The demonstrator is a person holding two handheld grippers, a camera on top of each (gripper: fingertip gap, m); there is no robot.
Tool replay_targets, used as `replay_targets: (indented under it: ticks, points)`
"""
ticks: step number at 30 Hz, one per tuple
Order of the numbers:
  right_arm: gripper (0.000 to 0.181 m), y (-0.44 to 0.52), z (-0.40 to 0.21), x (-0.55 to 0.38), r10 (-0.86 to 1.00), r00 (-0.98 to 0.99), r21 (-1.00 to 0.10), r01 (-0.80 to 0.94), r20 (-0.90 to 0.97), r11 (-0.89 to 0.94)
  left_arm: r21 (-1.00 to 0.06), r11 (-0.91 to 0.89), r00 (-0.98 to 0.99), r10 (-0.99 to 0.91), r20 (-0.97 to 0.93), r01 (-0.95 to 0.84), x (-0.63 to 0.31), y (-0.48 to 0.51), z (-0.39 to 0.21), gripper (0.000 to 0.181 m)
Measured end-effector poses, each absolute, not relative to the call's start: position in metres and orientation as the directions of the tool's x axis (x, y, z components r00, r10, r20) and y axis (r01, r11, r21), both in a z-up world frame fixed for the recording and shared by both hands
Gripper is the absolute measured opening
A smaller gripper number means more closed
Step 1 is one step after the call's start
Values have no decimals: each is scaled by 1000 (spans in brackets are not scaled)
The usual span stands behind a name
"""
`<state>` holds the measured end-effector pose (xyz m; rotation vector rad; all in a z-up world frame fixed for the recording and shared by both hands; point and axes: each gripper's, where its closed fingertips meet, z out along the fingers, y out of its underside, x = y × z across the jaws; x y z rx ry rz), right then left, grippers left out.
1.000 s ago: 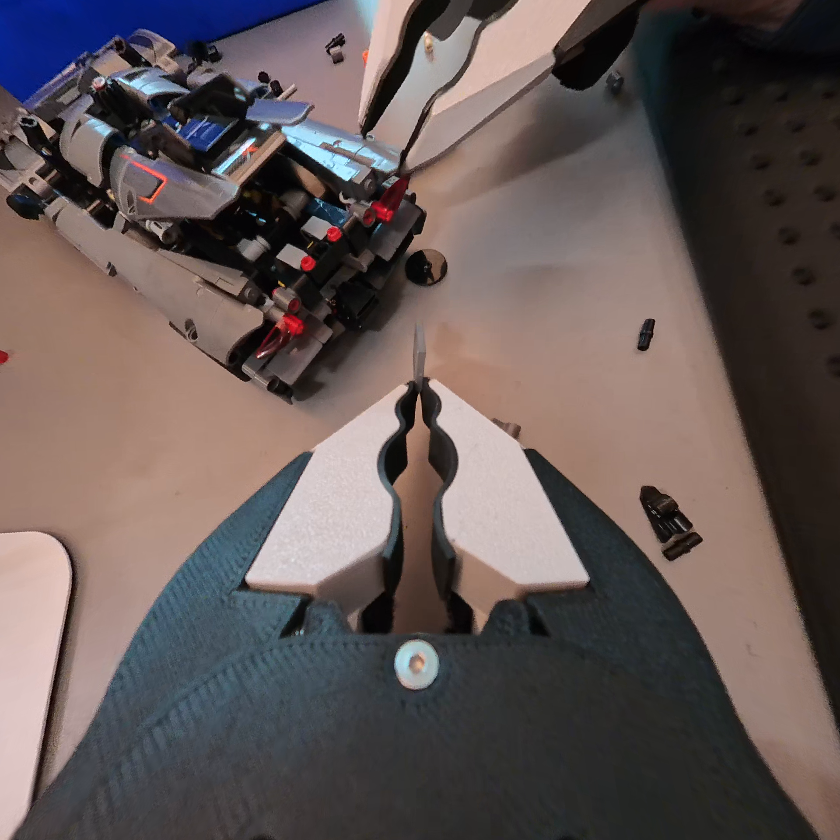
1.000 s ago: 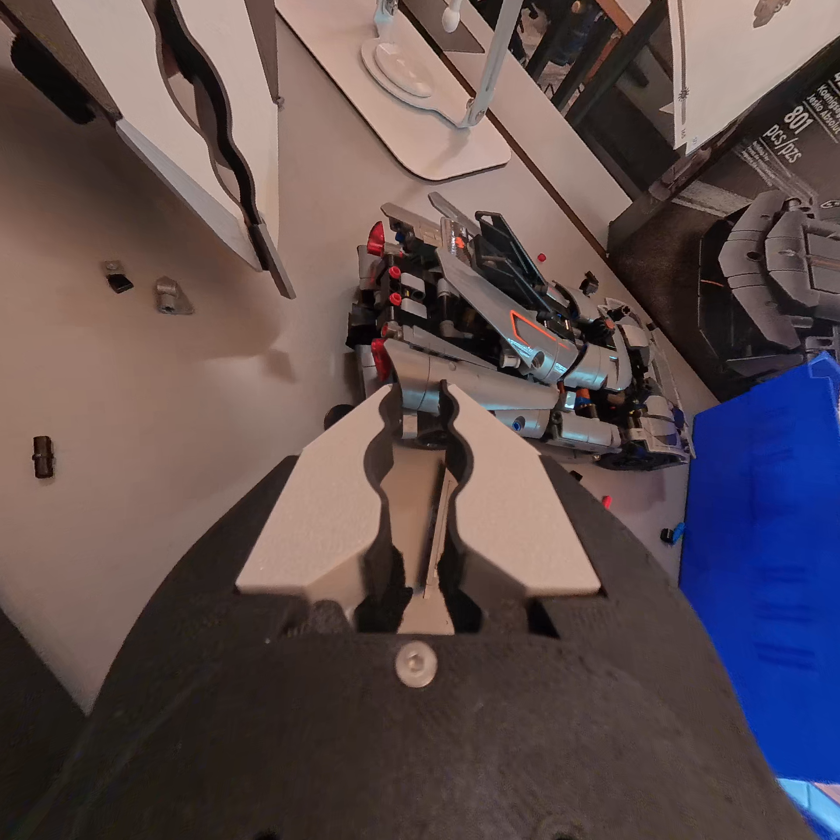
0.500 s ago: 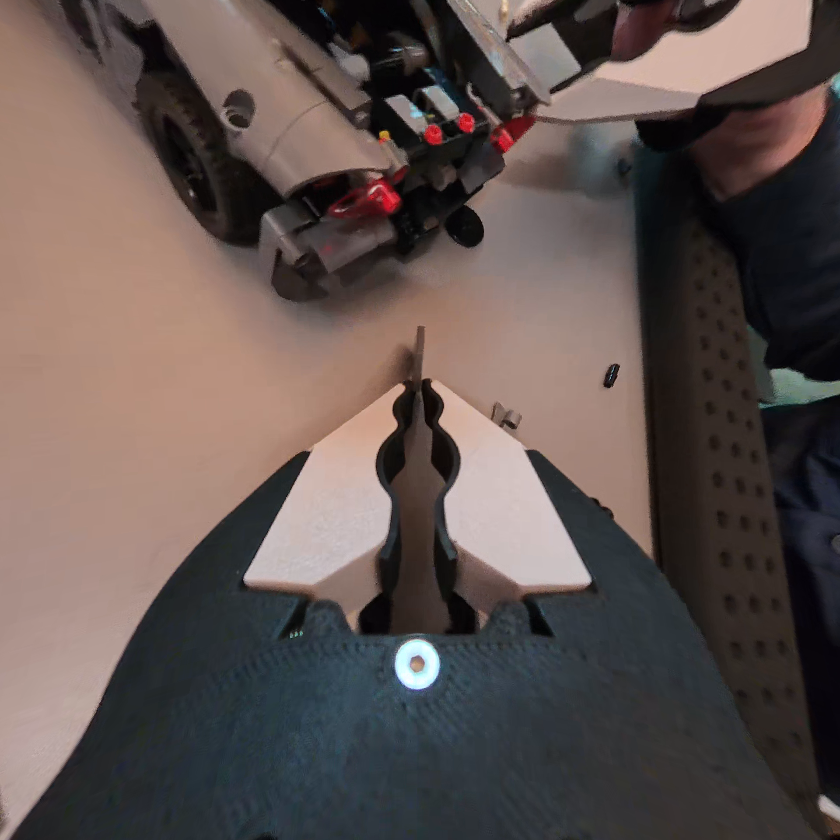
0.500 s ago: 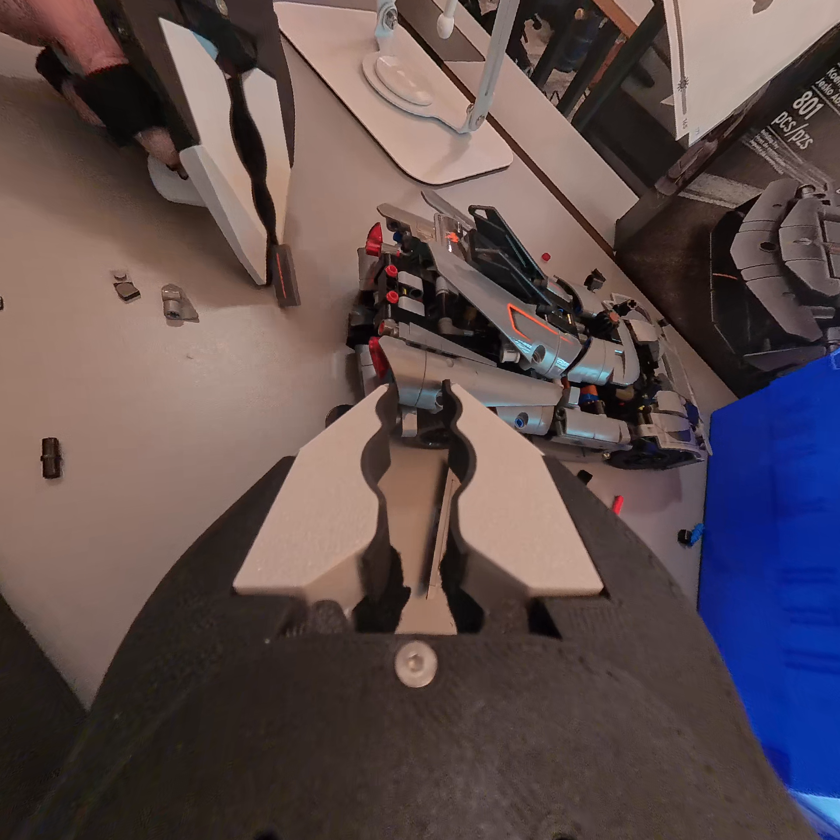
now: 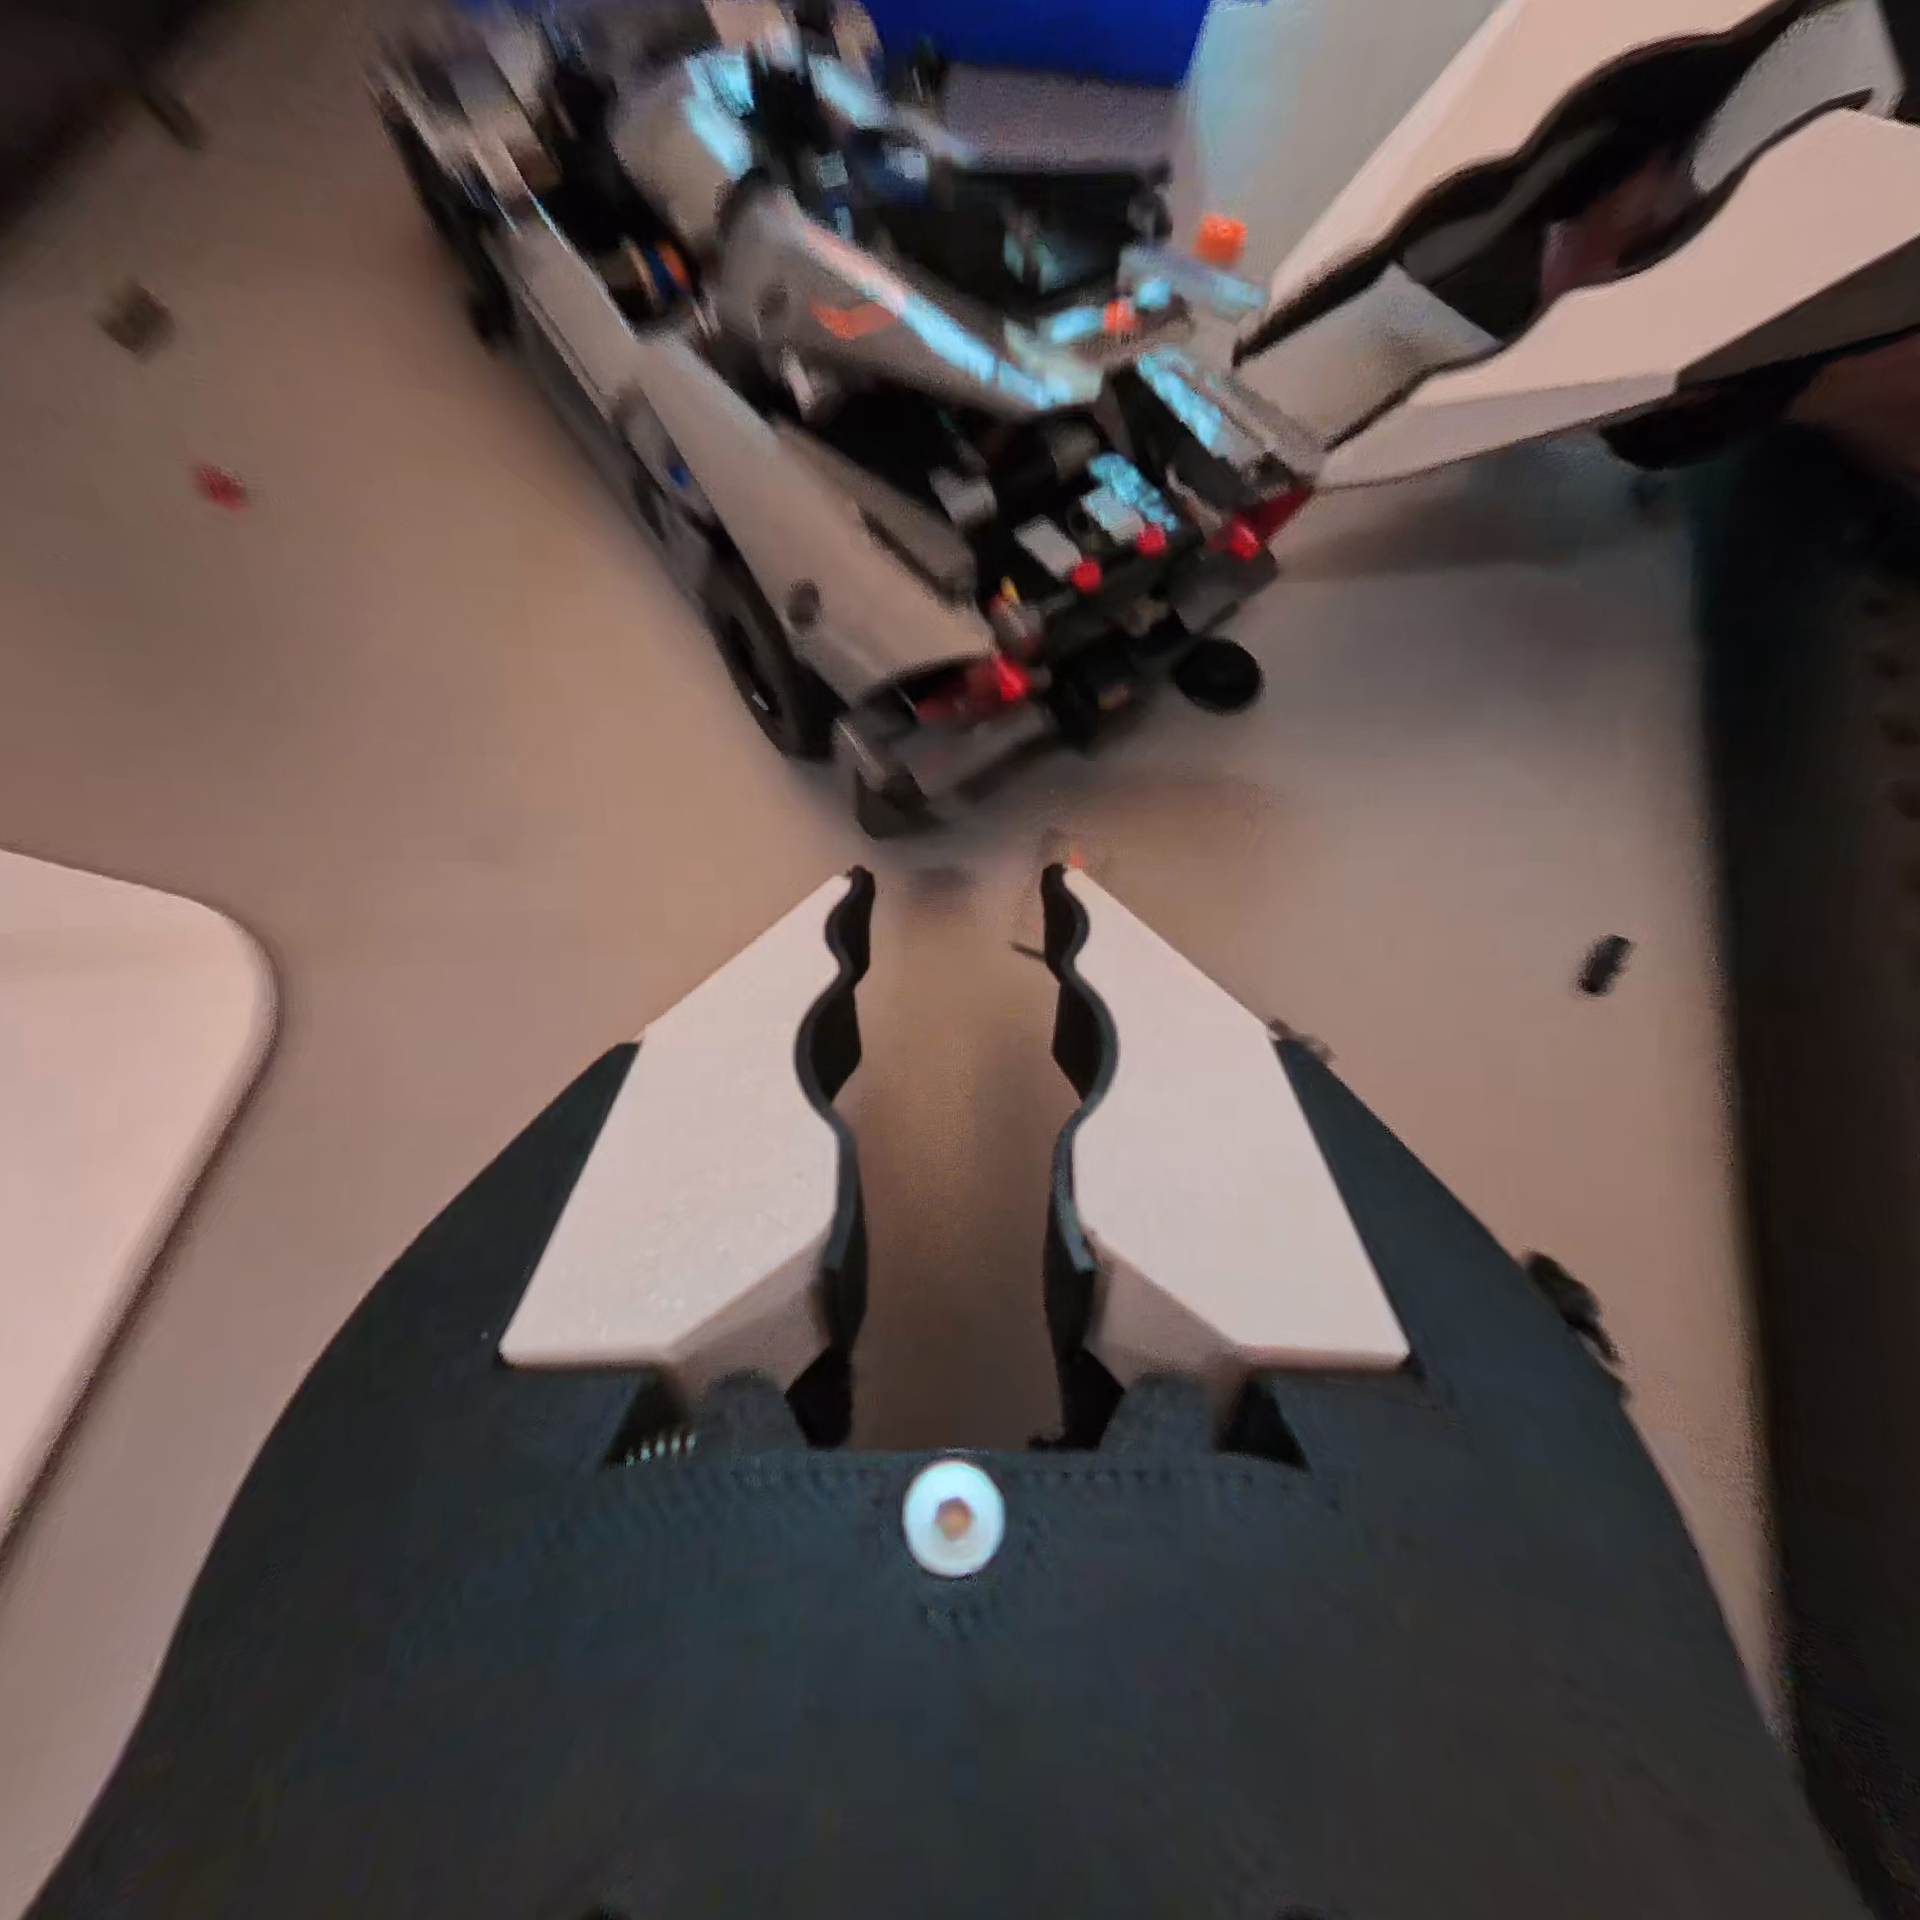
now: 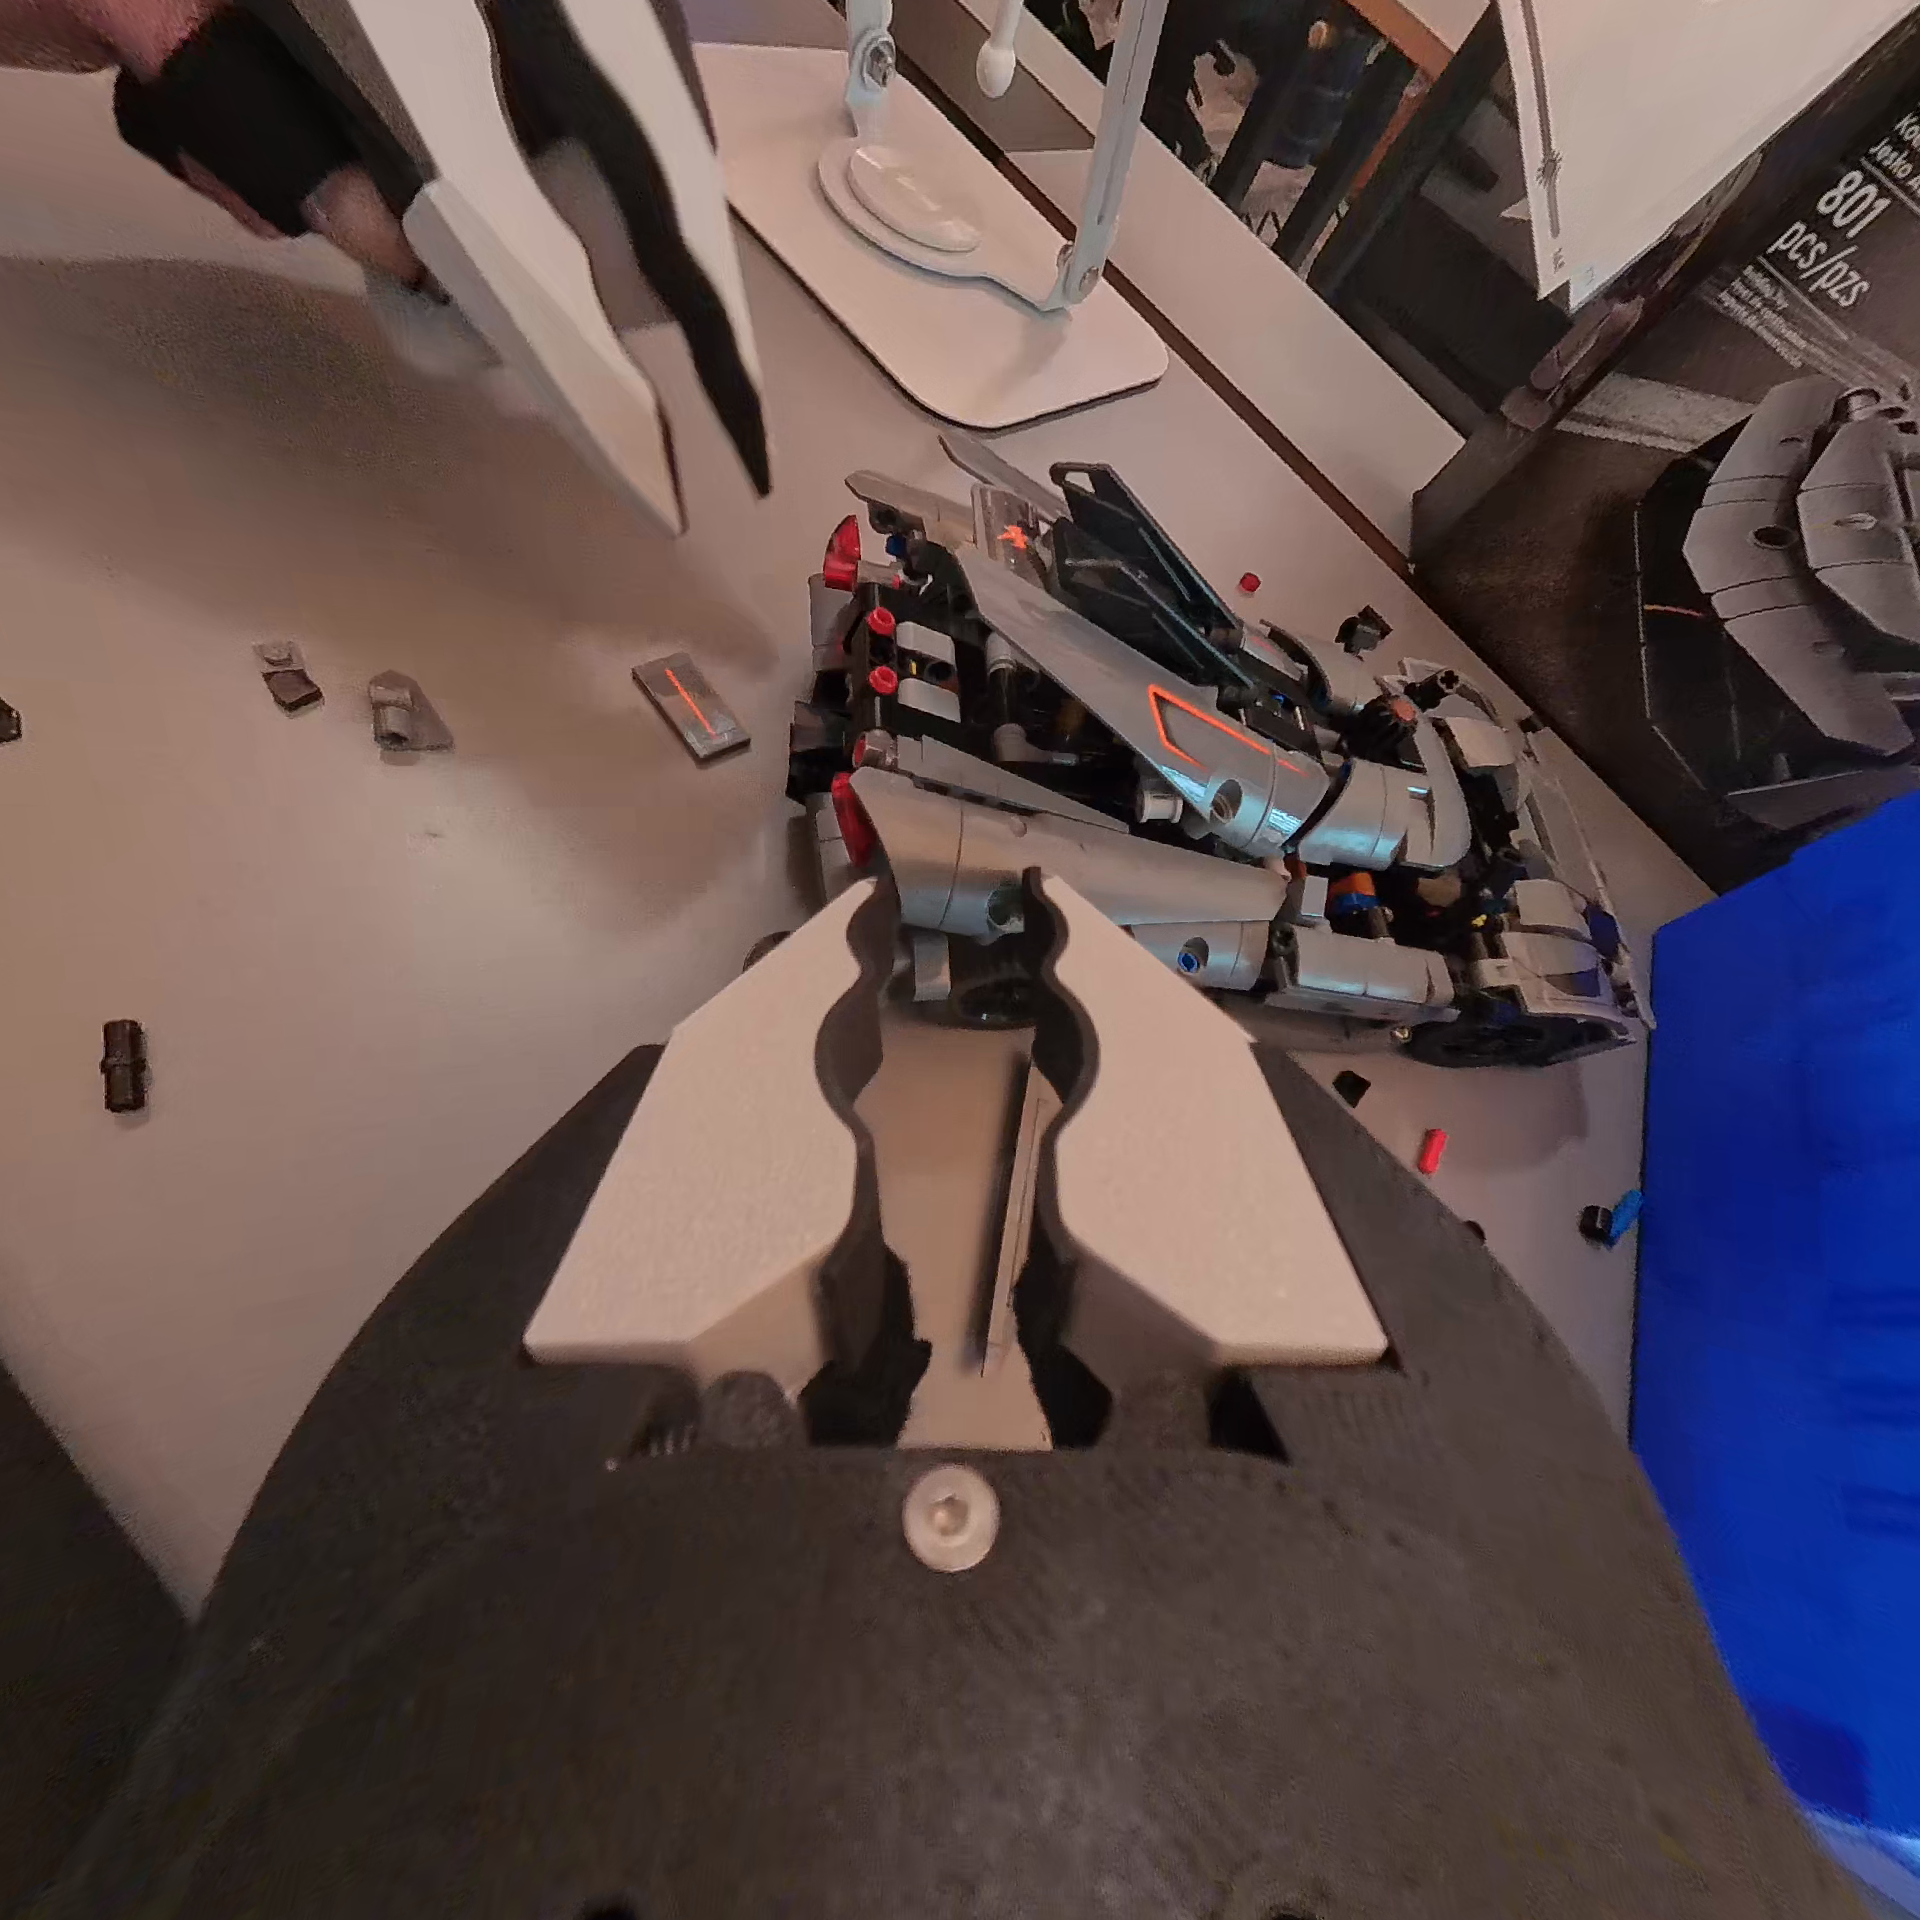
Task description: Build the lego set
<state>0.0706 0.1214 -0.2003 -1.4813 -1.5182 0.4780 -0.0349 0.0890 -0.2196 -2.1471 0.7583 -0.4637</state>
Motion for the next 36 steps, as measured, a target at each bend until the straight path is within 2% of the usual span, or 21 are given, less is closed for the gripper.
replay_targets:
  ticks: [2, 4, 11, 19, 36]
  points:
    - [23, 122, -201, 71, 927, 164, -802, 565, 337, 192, -814, -409, 759, -648, -58, -411, -34, 98, -208, 30]
    - [24, 123, -202, 71, 928, 166, -801, 569, 333, 186, -819, -377, 757, -645, -104, -433, -29, 103, -206, 31]
    - [28, 126, -205, 73, 937, 184, -808, 571, 296, 143, -824, -385, 763, -641, -86, -416, -20, 115, -212, 41]
    - [29, 129, -208, 75, 944, 205, -814, 573, 258, 98, -856, -362, 746, -665, -39, -368, -14, 118, -209, 44]
    - [24, 126, -197, 74, 959, 210, -861, 504, 192, 62, -888, -325, 752, -659, -34, -326, -12, 118, -199, 36]
